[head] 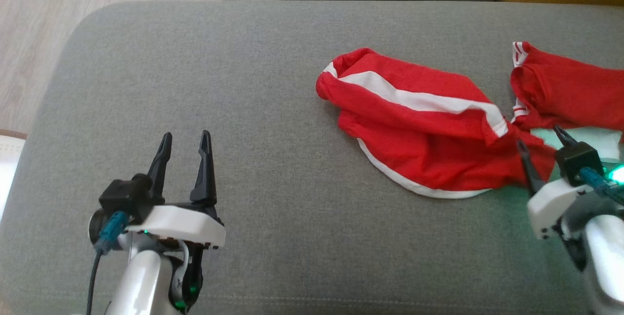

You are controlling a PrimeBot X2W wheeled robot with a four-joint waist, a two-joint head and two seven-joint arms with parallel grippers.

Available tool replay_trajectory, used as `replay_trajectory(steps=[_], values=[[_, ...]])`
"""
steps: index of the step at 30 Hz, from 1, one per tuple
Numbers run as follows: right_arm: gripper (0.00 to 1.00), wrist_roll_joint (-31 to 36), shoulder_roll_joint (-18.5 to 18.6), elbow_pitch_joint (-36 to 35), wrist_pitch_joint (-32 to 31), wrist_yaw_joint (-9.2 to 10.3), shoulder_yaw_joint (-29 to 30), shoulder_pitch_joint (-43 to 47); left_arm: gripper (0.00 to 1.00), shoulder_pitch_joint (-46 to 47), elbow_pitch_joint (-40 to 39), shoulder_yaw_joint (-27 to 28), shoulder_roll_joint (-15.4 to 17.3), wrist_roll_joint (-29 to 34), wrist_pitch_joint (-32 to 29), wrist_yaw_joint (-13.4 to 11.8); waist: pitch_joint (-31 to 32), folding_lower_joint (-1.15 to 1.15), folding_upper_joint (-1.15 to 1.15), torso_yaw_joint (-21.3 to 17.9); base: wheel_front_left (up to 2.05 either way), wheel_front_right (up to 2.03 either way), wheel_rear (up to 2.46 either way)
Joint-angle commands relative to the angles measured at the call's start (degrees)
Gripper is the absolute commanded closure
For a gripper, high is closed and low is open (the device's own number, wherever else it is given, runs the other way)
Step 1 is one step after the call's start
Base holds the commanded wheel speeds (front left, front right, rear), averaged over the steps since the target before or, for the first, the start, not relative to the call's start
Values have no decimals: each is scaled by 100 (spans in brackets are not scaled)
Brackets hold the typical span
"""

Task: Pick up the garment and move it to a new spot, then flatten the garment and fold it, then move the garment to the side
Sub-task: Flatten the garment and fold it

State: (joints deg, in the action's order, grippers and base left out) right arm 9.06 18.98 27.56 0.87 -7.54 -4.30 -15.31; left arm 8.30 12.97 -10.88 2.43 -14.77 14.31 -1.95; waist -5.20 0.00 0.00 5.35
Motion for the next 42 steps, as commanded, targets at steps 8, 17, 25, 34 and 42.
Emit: replay_trajectory(steps=[8,17,25,34,42], values=[[0,-376,-1050,-851,754,5,551,280,0,160,-262,246,45,68,69,43,21,0,0,-109,0,0,0],[0,-976,-1588,-1408,1284,5,417,771,0,118,-613,289,45,-41,69,100,13,0,0,-285,0,0,0],[0,-1315,-1608,-1353,1371,5,226,831,0,67,-706,226,45,-36,69,121,-20,0,0,-364,0,0,0],[0,-1289,-1609,-1219,1330,5,420,464,0,140,-576,76,44,-37,69,149,-206,0,0,-258,0,0,0],[0,-1464,-1610,-665,790,5,751,-115,0,247,-486,-27,44,-2,69,165,-450,0,0,-55,0,0,0]])
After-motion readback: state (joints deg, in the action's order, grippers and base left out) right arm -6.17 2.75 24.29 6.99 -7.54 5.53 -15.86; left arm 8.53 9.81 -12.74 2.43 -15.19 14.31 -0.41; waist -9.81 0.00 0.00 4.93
